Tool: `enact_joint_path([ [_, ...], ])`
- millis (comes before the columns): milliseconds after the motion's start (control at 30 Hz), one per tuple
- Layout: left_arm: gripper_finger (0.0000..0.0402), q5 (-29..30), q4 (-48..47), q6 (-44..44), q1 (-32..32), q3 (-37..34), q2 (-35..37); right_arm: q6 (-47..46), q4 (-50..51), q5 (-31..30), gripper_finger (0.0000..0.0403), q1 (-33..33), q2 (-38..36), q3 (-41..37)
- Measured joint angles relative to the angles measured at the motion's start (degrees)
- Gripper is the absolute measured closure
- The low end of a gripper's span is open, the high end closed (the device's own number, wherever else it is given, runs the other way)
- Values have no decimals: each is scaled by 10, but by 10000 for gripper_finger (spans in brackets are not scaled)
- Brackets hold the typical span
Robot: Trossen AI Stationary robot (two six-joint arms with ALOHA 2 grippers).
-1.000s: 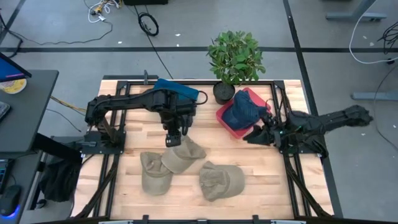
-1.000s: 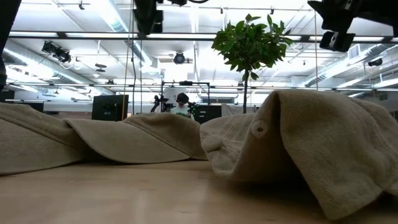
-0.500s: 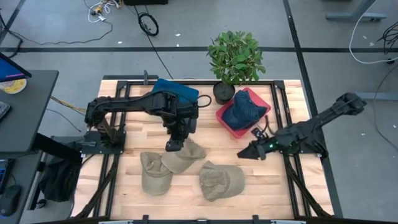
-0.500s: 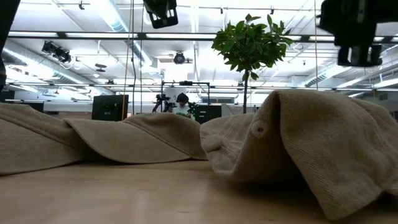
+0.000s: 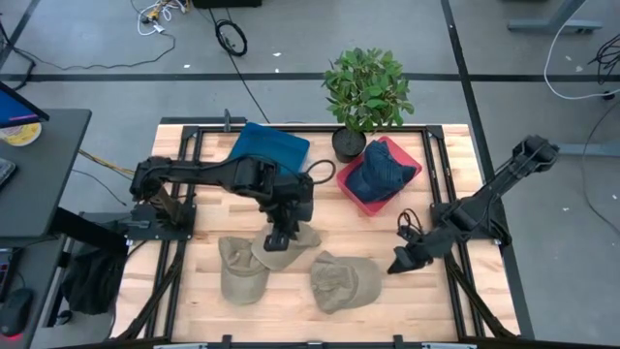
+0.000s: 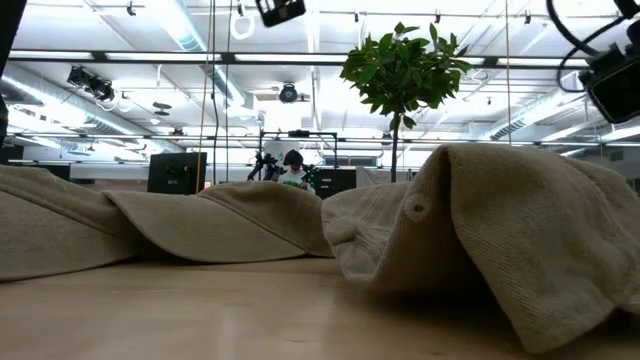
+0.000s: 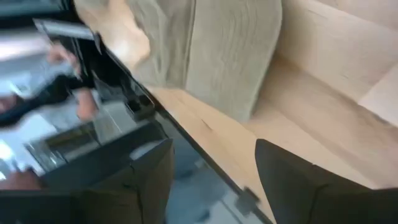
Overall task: Pick & Place hat
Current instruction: Put the bottom right brown cap into the blue bin
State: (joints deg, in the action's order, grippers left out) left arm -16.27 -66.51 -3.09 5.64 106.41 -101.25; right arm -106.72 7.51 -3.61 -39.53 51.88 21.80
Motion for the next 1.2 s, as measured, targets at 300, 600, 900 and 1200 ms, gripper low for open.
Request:
enact_joint_path([
  [300, 285, 4, -11, 5, 23, 0, 0, -114, -28, -66, 175, -35, 79, 0],
  [600, 284, 10, -15, -11, 46, 0, 0, -119, -84, -124, 175, -35, 172, 0],
  [900, 284, 27, -1, -15, 52, 0, 0, -114, -178, -124, 175, -35, 261, 0],
  [1200, 284, 36, 37, -45, 51, 0, 0, -73, -240, -149, 211, -34, 317, 1],
])
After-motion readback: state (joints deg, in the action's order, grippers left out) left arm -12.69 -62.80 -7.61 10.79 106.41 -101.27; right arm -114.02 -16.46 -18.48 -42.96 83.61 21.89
